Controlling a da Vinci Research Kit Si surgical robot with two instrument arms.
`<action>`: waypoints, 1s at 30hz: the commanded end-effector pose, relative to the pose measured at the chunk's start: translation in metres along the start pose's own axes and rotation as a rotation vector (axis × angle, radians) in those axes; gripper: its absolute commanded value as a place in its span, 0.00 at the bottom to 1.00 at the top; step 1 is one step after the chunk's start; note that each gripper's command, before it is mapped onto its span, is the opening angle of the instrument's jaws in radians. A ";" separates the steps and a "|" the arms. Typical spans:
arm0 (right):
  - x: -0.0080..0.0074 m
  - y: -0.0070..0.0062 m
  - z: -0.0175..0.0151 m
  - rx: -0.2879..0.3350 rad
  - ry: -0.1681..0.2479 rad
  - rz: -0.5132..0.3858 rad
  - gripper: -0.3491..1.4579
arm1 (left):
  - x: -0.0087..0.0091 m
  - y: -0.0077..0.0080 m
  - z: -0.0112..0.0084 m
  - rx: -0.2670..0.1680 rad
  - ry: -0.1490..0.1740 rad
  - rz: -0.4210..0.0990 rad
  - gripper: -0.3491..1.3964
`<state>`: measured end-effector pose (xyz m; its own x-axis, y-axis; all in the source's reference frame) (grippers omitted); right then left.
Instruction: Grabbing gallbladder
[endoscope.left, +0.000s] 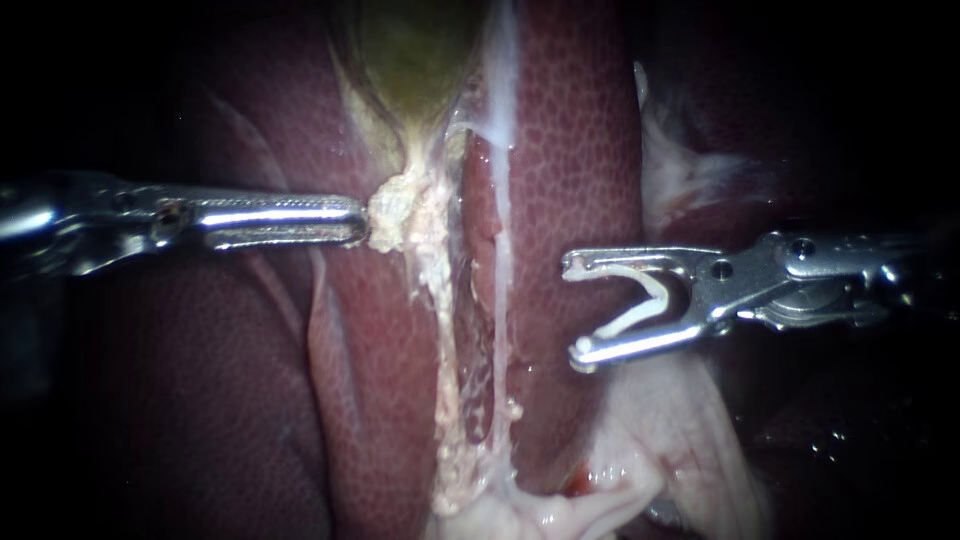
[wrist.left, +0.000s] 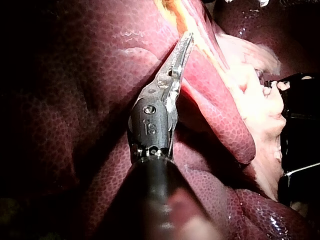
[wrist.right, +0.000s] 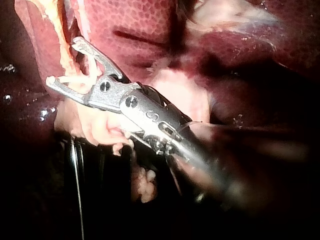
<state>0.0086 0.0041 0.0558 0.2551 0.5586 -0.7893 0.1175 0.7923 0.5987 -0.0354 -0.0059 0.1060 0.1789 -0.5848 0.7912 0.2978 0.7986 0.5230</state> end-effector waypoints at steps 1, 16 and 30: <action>0.0000 0.0000 0.0000 0.000 0.000 0.000 0.52 | 0.0000 0.0000 0.0000 0.000 0.000 0.000 0.00; 0.0000 0.0000 0.0000 0.000 0.000 0.000 0.52 | -0.0002 -0.0004 -0.0002 0.001 0.000 0.000 0.01; 0.0000 0.0000 0.0000 0.000 0.000 0.000 0.52 | -0.0014 -0.0006 -0.0008 0.004 -0.009 -0.006 0.43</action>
<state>0.0086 0.0041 0.0558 0.2551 0.5584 -0.7894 0.1178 0.7923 0.5986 -0.0351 -0.0056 0.1042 0.1674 -0.5878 0.7915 0.2957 0.7958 0.5285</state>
